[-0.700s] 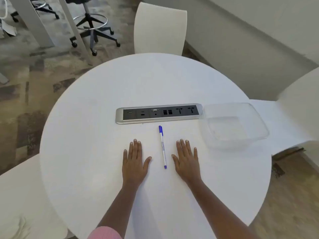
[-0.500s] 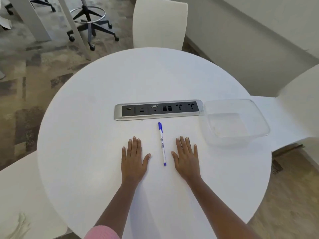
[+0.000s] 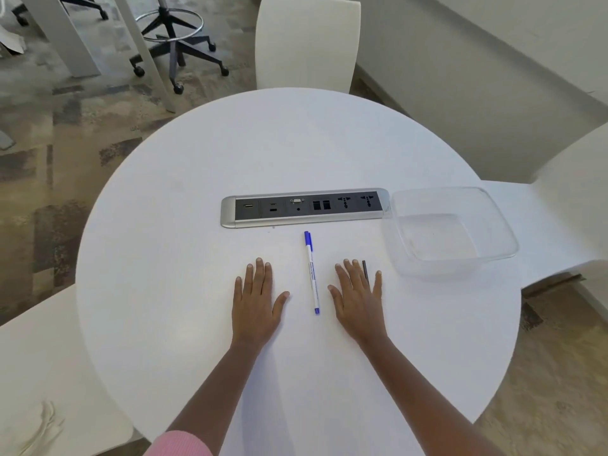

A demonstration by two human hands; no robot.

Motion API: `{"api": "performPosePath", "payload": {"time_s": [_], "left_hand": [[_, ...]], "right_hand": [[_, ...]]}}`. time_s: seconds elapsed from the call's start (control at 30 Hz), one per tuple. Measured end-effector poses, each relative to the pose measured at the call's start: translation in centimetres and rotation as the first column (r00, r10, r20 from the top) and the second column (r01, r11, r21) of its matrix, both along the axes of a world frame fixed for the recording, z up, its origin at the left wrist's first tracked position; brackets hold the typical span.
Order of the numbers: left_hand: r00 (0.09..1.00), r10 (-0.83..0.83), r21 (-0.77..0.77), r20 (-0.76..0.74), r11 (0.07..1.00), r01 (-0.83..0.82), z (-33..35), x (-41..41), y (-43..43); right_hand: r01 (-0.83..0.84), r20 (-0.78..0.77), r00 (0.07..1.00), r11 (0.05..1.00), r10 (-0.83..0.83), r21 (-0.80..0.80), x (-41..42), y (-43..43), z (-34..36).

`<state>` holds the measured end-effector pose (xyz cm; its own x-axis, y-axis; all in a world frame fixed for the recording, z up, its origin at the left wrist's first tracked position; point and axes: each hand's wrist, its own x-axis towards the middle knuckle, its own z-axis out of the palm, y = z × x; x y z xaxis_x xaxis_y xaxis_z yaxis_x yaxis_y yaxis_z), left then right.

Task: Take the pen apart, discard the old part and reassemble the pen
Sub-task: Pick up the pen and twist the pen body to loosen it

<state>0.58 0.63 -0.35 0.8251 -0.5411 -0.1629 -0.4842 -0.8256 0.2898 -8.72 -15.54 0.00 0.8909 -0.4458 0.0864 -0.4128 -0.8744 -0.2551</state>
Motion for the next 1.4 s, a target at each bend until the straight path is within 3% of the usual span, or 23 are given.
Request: {"api": "performPosePath", "payload": {"time_s": [0.1,0.2,0.4,0.57,0.87,1.0,1.13,1.27,1.4], "left_hand": [[0.999,-0.034,0.024,0.011,0.999,0.034,-0.2,0.5,0.2],[0.998,-0.042,0.011,0.045,0.999,0.042,-0.2,0.7,0.1],[0.981,-0.124,-0.082,0.147,0.987,0.137,1.5,0.8,-0.8],[0.934,-0.239,-0.158,0.264,0.945,0.286,2.4,0.6,-1.1],[0.835,-0.405,-0.239,0.373,0.828,0.508,4.2,0.2,-1.9],[0.876,-0.397,-0.336,0.274,0.814,0.474,5.4,0.0,-1.8],[0.899,-0.377,-0.392,0.224,0.809,0.438,6.4,-0.3,-1.7],[0.899,-0.374,-0.427,0.228,0.791,0.437,6.8,-0.3,-1.5],[0.899,-0.338,-0.428,0.279,0.794,0.431,7.2,-0.5,-1.5]], "right_hand": [[-0.087,0.12,0.989,0.996,0.089,-0.018,-0.4,1.3,0.6],[-0.089,0.057,0.995,0.993,0.085,0.078,-0.8,3.0,1.0],[0.054,-0.057,0.998,0.965,-0.04,0.258,-0.2,4.1,0.9],[0.19,-0.054,0.981,0.868,-0.186,0.459,0.2,3.5,1.7],[0.079,0.109,0.981,0.842,-0.161,0.534,-0.1,2.4,4.9],[-0.006,0.192,0.978,0.903,-0.085,0.43,-0.6,2.0,5.8],[-0.139,0.231,0.968,0.973,0.095,0.182,-1.2,1.8,7.1],[-0.227,0.239,0.944,0.974,0.226,-0.024,-1.2,1.2,7.6],[-0.266,0.228,0.934,0.962,0.274,-0.063,-0.8,1.0,8.0]]}}
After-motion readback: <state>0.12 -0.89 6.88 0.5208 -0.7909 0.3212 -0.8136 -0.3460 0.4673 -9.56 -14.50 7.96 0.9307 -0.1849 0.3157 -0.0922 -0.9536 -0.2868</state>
